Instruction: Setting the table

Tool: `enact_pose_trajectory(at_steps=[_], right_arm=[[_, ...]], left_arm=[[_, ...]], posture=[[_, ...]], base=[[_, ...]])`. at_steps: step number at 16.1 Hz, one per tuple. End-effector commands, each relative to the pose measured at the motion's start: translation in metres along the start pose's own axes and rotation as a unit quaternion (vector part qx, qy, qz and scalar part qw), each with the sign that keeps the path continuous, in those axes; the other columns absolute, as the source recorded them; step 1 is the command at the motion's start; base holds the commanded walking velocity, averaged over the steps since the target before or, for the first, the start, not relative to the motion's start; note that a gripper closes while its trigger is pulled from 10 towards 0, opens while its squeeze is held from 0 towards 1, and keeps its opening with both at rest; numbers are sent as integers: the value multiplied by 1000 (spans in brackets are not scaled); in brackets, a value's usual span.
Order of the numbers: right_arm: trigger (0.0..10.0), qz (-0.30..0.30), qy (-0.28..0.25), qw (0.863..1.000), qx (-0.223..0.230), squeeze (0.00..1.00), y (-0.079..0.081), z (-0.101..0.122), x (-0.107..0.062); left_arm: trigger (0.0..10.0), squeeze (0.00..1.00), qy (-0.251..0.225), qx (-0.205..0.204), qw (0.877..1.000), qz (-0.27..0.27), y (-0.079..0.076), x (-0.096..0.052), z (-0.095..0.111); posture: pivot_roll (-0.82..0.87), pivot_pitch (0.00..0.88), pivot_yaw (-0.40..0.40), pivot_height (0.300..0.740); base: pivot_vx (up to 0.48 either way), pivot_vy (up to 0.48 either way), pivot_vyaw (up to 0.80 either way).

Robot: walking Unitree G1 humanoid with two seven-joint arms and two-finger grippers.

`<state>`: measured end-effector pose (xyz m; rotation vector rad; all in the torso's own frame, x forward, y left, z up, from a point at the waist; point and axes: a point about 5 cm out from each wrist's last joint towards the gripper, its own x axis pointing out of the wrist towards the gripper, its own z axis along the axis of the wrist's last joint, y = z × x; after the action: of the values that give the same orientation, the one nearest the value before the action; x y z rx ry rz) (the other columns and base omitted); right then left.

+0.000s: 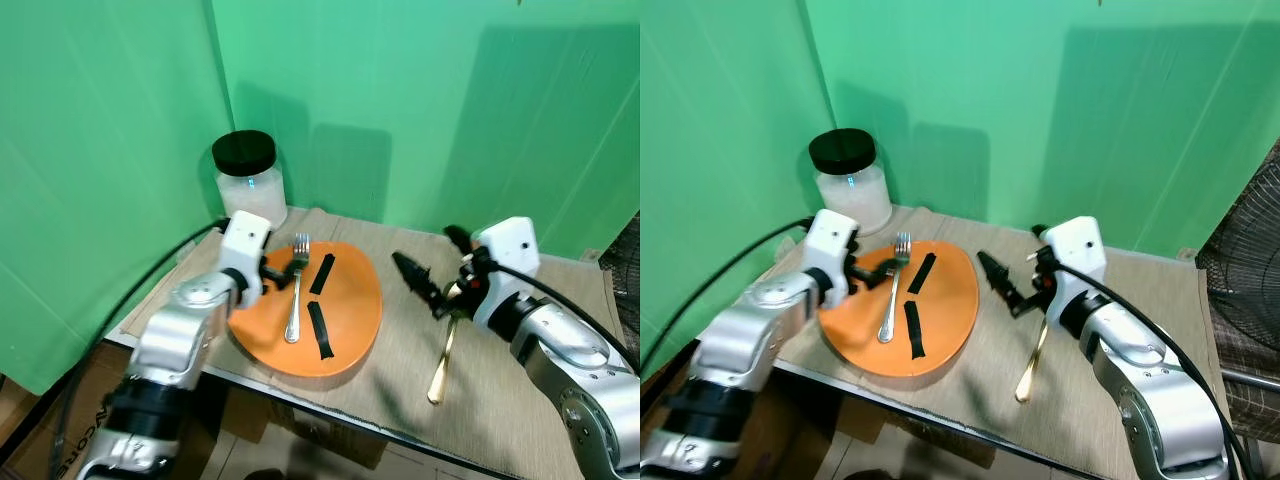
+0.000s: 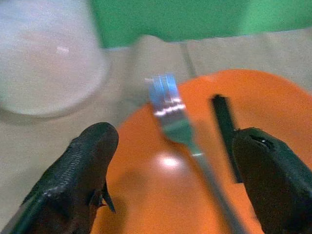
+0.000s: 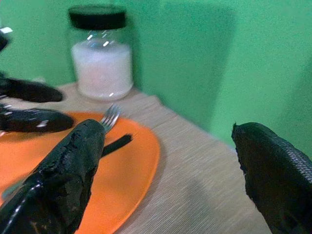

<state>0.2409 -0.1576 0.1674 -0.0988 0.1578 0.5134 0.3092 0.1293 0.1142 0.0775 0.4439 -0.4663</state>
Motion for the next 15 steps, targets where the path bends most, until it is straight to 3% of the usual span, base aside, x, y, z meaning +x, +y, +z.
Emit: enact_pose_trajectory(at_steps=[1, 3, 4, 5, 6, 8, 9, 10, 11, 15], right_arm=[[10000, 21, 13, 1000, 0, 0, 3, -2, 0], [10000, 35, 24, 999, -5, 0, 4, -5, -2], [10000, 47, 33, 998, -10, 0, 4, -7, -5], [10000, 56, 37, 998, -14, 0, 5, -7, -6], [10000, 64, 41, 997, -17, 0, 6, -7, -7], [10000, 77, 43, 996, -20, 0, 7, -8, -7], [10000, 84, 46, 995, -22, 0, 8, -8, -7], [10000, 88, 48, 995, -23, 0, 9, -8, -8], [10000, 91, 51, 994, -24, 0, 9, -9, -8], [10000, 111, 64, 991, -25, 0, 11, -12, -12]], left_arm=[[10000, 1000, 11, -2, 1000, -23, -3, 4, 4], [10000, 1000, 31, -3, 998, -55, -10, 6, 1], [10000, 925, 57, -3, 996, -72, -15, 6, -4], [10000, 565, 80, 13, 994, -75, -16, 6, -10], [10000, 0, 101, 31, 993, -60, -13, 7, -16], [9608, 0, 119, 45, 992, -26, -3, 8, -20], [4863, 0, 122, 42, 991, -19, 0, 7, -19], [1882, 0, 122, 41, 991, -19, 1, 8, -18], [0, 0, 123, 39, 991, -20, 0, 8, -18], [0, 0, 128, 32, 991, -22, -1, 9, -22]], posture=[[53, 0, 60, 740], [48, 0, 65, 740], [48, 0, 69, 740], [50, 0, 70, 740], [51, 0, 70, 740], [51, 0, 70, 740], [51, 0, 71, 740], [51, 0, 69, 740], [51, 0, 69, 740], [48, 0, 69, 740]], base=[[0, 0, 0], [0, 0, 0], [0, 0, 0], [0, 0, 0], [0, 0, 0], [0, 0, 0], [0, 0, 0], [0, 0, 0], [0, 0, 0], [0, 0, 0]])
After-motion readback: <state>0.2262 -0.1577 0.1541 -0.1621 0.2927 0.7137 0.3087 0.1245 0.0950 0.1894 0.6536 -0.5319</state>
